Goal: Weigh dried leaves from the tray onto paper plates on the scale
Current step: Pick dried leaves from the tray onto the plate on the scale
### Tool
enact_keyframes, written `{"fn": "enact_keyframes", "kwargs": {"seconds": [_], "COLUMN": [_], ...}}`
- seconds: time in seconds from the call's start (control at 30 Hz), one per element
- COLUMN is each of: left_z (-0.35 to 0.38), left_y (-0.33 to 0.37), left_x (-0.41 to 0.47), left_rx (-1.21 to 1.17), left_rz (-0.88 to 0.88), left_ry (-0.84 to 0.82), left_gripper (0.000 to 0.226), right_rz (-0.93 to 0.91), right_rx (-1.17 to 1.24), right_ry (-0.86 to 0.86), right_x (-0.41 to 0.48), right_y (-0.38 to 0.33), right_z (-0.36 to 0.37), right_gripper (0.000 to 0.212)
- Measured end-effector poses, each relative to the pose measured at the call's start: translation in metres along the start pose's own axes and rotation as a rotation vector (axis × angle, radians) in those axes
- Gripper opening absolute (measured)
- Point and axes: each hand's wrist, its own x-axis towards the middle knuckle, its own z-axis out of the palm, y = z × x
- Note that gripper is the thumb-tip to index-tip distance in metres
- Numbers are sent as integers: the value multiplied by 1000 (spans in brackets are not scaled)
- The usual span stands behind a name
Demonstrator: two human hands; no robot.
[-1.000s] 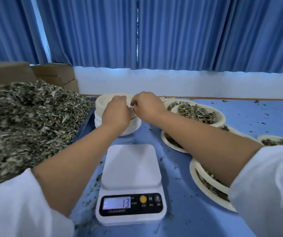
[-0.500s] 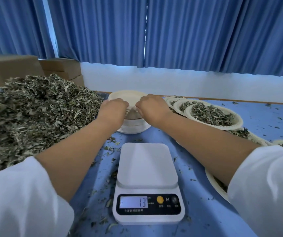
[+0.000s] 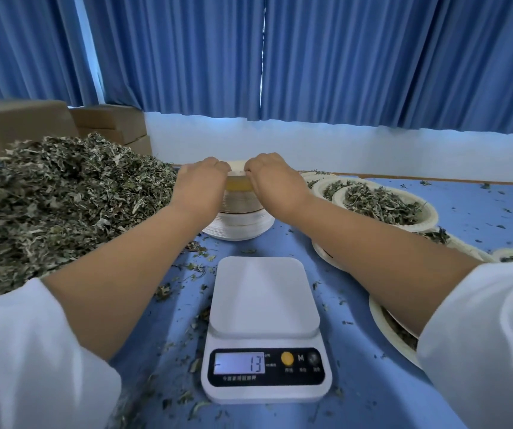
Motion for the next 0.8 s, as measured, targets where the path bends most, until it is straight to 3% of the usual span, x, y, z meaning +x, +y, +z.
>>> {"fn": "enact_keyframes", "kwargs": {"seconds": [0.17,0.63,0.8], "left_z": [-13,-56,-52], "left_y": [1,43,39], "left_x": [-22,-144,-170], "left_rx": [-119,-449,-747], "left_rz": [39,160,72], "left_ry": [133,226,44], "left_gripper": [43,28,35], "right_rz": [66,20,87], "right_rx": [432,509,610], "right_ry": [46,207,102], "right_x": [-23,-156,-193], "right_y": [-1,-27,-33], "right_z": [-12,-48,-35], "right_gripper": [23,16,17]}}
